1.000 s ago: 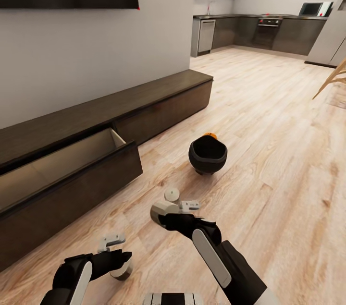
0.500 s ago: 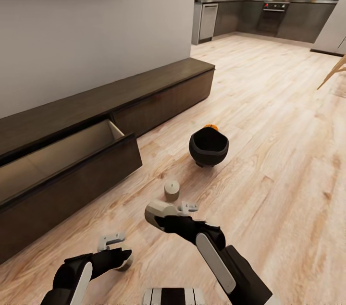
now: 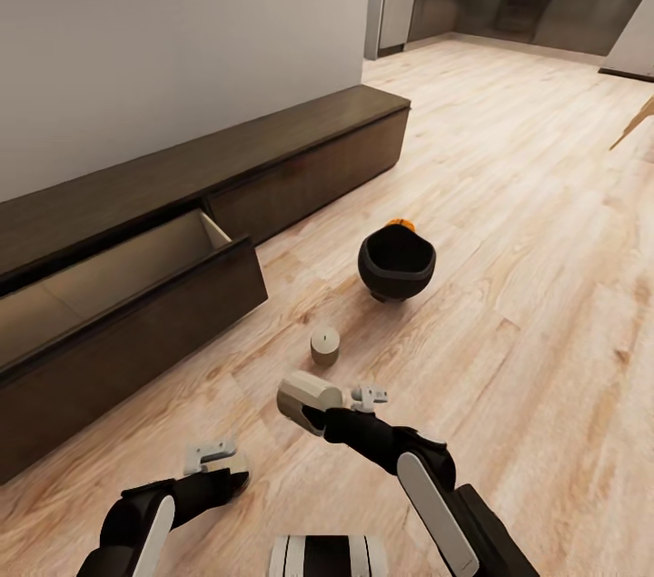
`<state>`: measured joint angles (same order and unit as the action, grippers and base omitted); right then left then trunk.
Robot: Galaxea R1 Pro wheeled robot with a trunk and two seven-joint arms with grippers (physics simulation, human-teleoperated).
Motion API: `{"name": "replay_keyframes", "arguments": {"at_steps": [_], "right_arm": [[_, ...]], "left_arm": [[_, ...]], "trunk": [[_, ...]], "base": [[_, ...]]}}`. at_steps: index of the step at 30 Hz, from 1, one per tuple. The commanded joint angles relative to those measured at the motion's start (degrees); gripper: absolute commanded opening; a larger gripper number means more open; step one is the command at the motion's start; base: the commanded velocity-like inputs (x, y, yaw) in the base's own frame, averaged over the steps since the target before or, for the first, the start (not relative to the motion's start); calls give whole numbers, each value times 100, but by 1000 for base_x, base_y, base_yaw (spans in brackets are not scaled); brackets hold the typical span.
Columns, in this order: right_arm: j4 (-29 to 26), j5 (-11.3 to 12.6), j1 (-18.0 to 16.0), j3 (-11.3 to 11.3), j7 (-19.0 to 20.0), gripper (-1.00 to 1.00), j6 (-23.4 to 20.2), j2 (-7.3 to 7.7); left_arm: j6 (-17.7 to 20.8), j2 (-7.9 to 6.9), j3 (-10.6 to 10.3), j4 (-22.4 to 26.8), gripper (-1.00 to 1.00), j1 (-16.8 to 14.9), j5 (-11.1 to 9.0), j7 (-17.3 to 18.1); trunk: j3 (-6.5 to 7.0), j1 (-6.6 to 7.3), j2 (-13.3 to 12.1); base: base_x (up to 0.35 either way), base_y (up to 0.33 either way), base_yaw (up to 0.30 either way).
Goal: Place each of the two pumpkins and all three candles from the living room inside a cabinet in the living room (use any cabinet), then make sure every cabinet is closed, and position the cauldron so it is next to a table in the living room.
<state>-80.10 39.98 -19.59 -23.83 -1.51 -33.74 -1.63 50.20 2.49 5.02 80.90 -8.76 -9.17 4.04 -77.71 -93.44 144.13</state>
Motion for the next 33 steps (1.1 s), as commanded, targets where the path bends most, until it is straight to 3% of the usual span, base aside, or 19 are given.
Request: {"name": "replay_keyframes", "arguments": {"at_steps": [1,20,33], "right_arm": [[-12,54,1,5,-8,-100,-19,5],[-16,45,8,10,10,-100,-28,14],[-6,45,8,10,1,-100,-37,5]], "left_arm": [[11,6,17,4,100,-3,-5,27],[-27,6,16,-13,100,-3,-5,22],[-164,-14,25,-47,100,-3,-1,4]], "trunk": [[-27,-1,3],[-448,-50,29],[-448,-50,29]], "base": [[0,0,0],[0,0,0],[0,0,0]]}}
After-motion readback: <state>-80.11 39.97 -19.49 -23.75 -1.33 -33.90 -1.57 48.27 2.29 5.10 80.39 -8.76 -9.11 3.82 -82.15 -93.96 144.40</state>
